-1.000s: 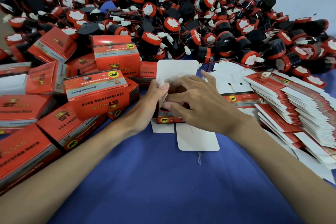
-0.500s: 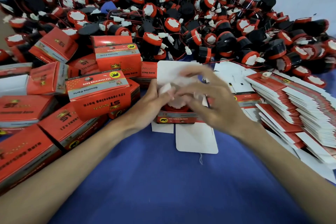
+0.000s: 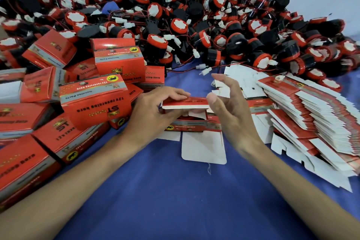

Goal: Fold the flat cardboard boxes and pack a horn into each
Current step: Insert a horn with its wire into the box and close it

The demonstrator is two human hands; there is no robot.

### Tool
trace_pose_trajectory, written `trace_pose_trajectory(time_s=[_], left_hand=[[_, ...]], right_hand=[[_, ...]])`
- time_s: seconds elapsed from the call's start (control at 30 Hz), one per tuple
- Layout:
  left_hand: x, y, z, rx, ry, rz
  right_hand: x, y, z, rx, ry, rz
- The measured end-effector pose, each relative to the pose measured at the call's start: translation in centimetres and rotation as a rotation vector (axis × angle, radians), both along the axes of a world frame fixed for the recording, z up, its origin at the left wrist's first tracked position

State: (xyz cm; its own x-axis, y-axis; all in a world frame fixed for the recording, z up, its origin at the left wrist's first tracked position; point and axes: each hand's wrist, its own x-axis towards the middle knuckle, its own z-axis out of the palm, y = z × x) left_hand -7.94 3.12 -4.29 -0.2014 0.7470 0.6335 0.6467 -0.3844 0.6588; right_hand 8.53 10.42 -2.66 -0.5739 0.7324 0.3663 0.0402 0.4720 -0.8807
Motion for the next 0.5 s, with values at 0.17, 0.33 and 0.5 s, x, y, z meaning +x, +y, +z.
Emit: trace_pose_trajectory(time_s=[0.17, 0.33, 0.5], left_hand=[[-0.5, -0.4, -0.1, -0.211, 0.130, -0.079], [-0.7, -0.3, 0.4, -0.204, 0.167, -0.062], [-0.7, -0.3, 0.4, -0.137, 0.188, -0.087]], right_hand=[[0.1, 0.1, -0.6, 0.028, 0.003, -0.013], [0.4, -0.1, -0.3, 0.035, -0.029, 0.038], [0.4, 0.0, -1.2, 0.364, -0.069, -0.071]])
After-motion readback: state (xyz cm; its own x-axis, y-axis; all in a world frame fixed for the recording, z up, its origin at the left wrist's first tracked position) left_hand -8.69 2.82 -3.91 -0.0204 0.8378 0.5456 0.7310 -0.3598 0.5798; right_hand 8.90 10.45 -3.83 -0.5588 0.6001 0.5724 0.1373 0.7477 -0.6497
